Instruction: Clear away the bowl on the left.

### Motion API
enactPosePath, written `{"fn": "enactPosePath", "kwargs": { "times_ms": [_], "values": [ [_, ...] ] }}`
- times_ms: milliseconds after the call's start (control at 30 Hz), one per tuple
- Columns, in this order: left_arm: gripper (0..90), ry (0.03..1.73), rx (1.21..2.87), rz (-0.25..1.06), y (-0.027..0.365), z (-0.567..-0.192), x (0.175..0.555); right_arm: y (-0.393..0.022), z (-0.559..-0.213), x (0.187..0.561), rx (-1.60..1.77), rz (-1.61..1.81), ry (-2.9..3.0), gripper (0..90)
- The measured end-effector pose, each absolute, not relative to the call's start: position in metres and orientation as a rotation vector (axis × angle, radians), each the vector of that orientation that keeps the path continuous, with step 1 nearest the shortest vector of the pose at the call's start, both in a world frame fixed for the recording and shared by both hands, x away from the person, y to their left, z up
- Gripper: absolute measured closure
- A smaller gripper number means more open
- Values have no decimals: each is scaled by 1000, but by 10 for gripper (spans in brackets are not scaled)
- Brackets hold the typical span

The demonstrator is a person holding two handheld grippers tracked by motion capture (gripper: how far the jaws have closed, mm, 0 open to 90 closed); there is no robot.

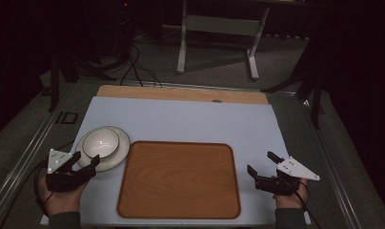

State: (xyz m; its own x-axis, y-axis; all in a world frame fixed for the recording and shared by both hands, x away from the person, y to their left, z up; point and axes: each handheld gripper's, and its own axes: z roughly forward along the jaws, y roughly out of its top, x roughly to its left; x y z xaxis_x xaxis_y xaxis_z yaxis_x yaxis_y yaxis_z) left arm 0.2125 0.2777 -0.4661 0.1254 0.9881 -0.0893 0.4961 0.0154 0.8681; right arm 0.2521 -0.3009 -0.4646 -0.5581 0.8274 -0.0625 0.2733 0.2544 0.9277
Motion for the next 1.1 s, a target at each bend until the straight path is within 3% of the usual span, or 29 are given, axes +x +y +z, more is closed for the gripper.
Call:
{"fn": "enactPosePath", "kwargs": {
  "times_ms": [567, 1100],
  "values": [
    [430, 1514, 1572, 760, 285, -462, 220, -301, -464, 252, 978, 1305, 1932, 111],
    [431, 1598, 1551, 762, 295, -471, 248, -303, -462, 250, 962, 1311, 1901, 112]
  ]
}}
